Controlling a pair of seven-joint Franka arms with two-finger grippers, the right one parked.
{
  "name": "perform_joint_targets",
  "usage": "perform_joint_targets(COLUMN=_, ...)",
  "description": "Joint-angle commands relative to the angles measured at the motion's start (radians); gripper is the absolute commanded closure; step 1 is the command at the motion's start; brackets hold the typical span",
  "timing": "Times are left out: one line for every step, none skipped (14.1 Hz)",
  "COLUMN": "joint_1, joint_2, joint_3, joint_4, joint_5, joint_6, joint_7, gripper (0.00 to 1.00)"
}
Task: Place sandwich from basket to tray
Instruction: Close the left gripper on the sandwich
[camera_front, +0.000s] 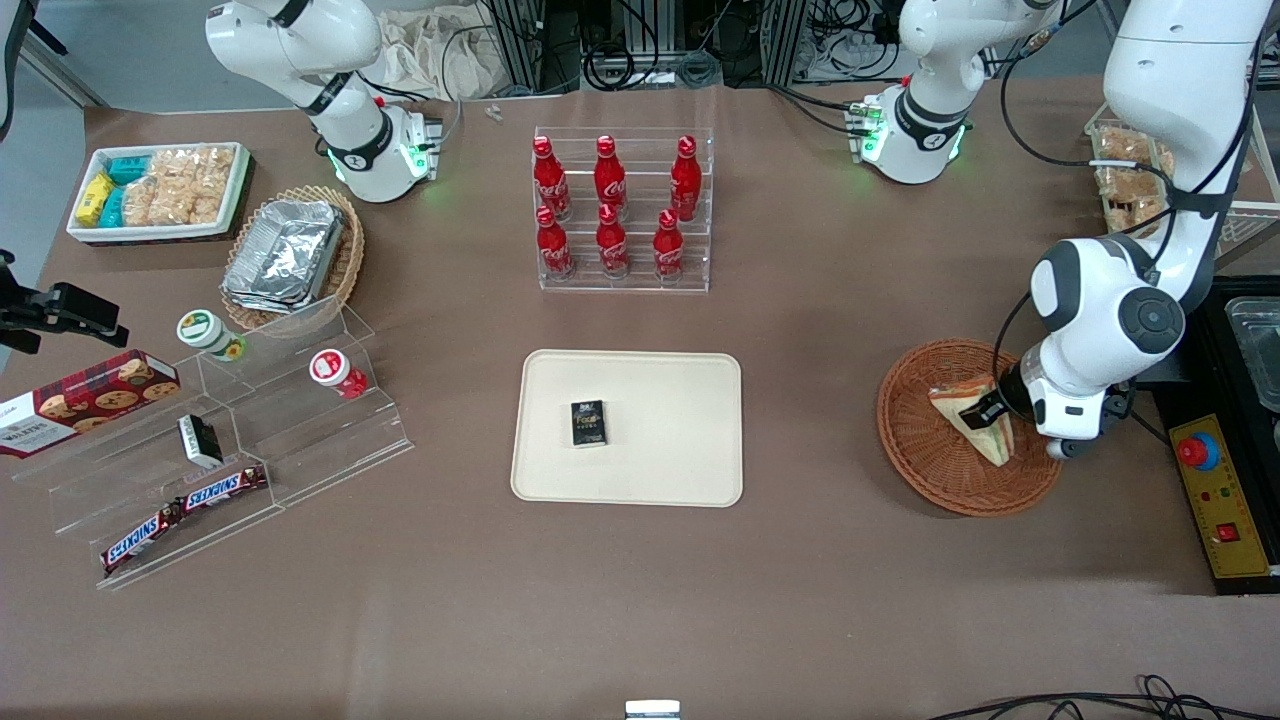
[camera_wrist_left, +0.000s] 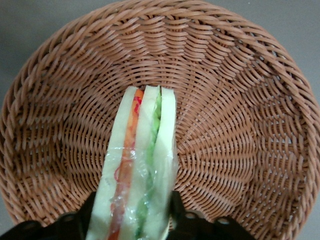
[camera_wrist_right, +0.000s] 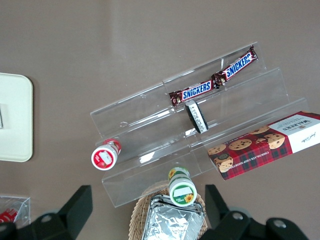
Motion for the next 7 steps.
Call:
perform_joint_targets(joint_1=0.005, joint_2=-0.023, joint_3=-0.004, joint_4=-0.022, joint_5=0.030, joint_6=0.014, joint_7=-0.013, gripper=1.00)
perform_joint_targets(joint_1=0.005, joint_2=-0.027, joint_3=-0.004, joint_4=-0.017, joint_5=0.030, joint_6=0.002, joint_7=-0.016, gripper=1.00)
perform_joint_targets(joint_1=0.005, joint_2=-0.043, joint_3=-0.006, joint_4=-0.010, joint_5=0.030, joint_6=-0.018, joint_7=-0.015, gripper=1.00)
perform_joint_targets(joint_1=0.002, joint_2=-0.061, joint_3=-0.007, joint_4=0.003, joint_5=0.030, joint_6=-0.054, joint_7=-0.015, gripper=1.00)
perform_joint_targets(joint_1=-0.004, joint_2=-0.086, joint_3=-0.009, joint_4=0.029, joint_5=0.030, joint_6=-0.108, joint_7=-0.013, gripper=1.00)
perform_joint_targets(joint_1=-0.008, joint_2=-0.102, joint_3=-0.013, joint_4=0.068, joint_5=0.030, joint_6=-0.180, joint_7=-0.007, gripper=1.00)
perform_joint_targets(joint_1=-0.010, joint_2=-0.113, joint_3=-0.025, joint_4=0.126, joint_5=0.030, joint_6=-0.279, joint_7=0.000, gripper=1.00)
